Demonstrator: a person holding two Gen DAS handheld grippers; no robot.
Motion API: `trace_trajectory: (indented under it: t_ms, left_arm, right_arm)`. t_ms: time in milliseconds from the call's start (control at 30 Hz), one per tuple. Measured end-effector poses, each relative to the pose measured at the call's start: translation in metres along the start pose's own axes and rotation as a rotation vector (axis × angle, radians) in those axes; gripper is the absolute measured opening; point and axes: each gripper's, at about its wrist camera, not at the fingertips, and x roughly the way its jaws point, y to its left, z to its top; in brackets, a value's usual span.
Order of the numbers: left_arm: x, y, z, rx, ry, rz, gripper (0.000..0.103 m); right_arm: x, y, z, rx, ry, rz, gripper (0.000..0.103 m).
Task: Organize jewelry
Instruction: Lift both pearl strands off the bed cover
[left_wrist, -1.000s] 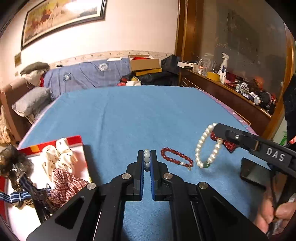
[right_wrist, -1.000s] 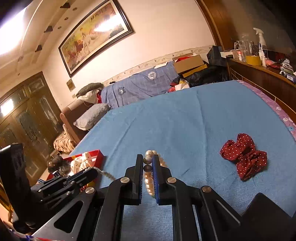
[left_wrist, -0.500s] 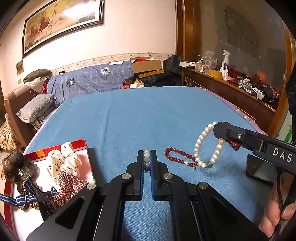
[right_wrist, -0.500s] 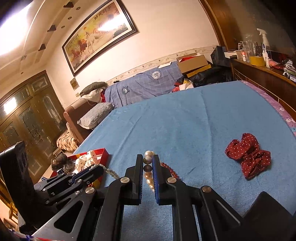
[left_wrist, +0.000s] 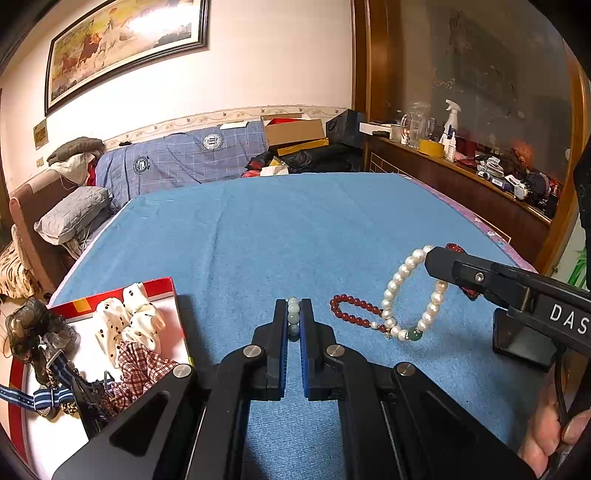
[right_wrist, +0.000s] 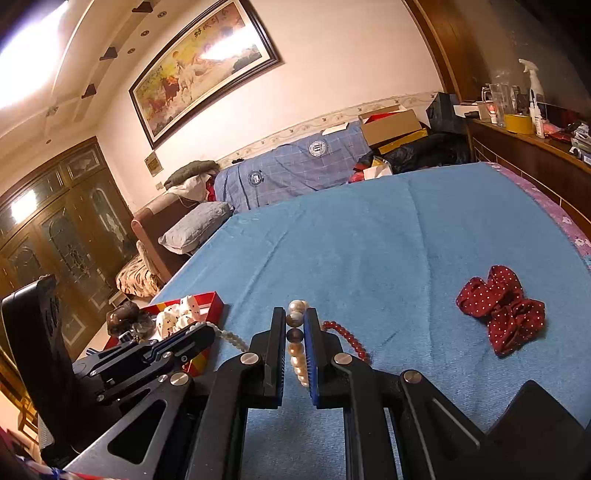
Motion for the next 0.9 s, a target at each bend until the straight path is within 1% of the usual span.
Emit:
trace_trajectory:
  t_ms: [333,900]
  left_arm:
    - [-0.0013,0.0018,0.0004,-0.004,-0.001,0.003,0.005]
    - [-0.0088,0.0045,0.0078,-0.032,-0.027,0.005,0.005]
  right_arm:
    - [-0.0008,-0.0009,-0.0006,0.001,-0.001,0.002,0.010]
    - [-0.0050,-0.0010,-0.0001,0.000,-0.011,0.000,0.010]
